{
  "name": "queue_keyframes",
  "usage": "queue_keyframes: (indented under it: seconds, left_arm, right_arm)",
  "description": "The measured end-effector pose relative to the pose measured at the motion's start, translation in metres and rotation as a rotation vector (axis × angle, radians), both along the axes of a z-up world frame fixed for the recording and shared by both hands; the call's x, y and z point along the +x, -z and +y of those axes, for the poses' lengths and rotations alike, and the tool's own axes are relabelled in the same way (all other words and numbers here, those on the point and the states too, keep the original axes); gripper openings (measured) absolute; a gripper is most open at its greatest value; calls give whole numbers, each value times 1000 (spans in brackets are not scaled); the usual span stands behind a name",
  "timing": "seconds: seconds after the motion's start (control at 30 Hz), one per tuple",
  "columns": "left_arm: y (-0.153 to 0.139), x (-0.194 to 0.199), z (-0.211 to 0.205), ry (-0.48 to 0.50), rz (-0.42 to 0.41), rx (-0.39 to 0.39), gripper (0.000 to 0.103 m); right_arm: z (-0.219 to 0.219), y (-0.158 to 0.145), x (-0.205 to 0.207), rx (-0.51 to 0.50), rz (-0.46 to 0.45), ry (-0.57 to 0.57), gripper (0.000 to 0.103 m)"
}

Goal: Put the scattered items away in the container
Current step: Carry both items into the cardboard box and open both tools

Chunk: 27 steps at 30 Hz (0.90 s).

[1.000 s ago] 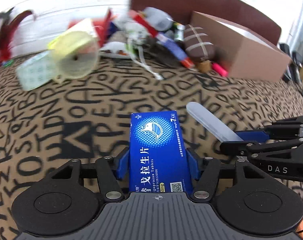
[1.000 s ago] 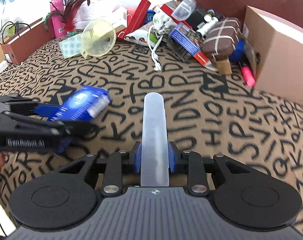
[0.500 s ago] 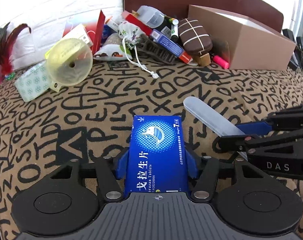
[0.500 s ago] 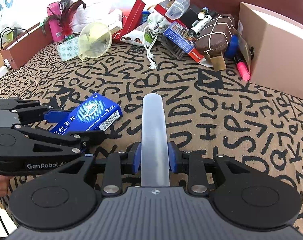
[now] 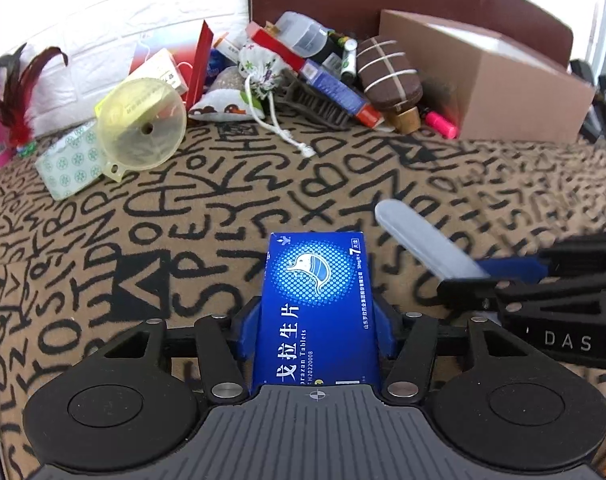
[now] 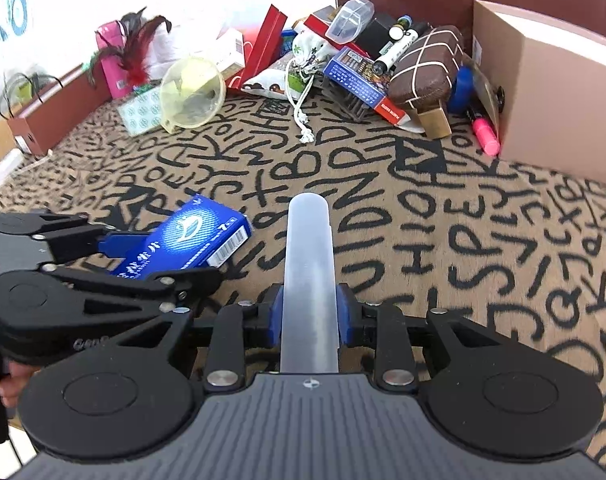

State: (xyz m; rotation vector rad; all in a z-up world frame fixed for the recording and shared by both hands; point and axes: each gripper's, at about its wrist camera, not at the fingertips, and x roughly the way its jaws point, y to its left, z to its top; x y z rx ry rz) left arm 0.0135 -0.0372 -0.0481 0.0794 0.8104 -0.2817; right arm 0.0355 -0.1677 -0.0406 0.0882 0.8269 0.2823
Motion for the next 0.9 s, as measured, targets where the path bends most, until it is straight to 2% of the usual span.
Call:
queue_keyframes:
  seconds: [0.17, 0.43, 0.57, 0.7, 0.9]
  left_arm:
    - [-26, -1, -20, 43, -43, -43, 57]
    - [-84, 33, -75, 120, -135, -141, 57]
    - [-119, 61, -114, 154, -187, -192, 57]
    - [-147, 100, -153, 170, -182, -257, 57]
    - [-181, 162, -217, 185, -186, -283, 57]
  right_arm:
    - [-22, -15, -15, 62, -29, 38, 31]
    - [-68, -65, -21, 102, -181, 96, 31]
    - [-98, -97, -13, 56, -279, 144, 31]
    - [-127, -128, 7, -14, -363, 197, 31]
    - [-182, -162, 54, -63, -408, 274, 31]
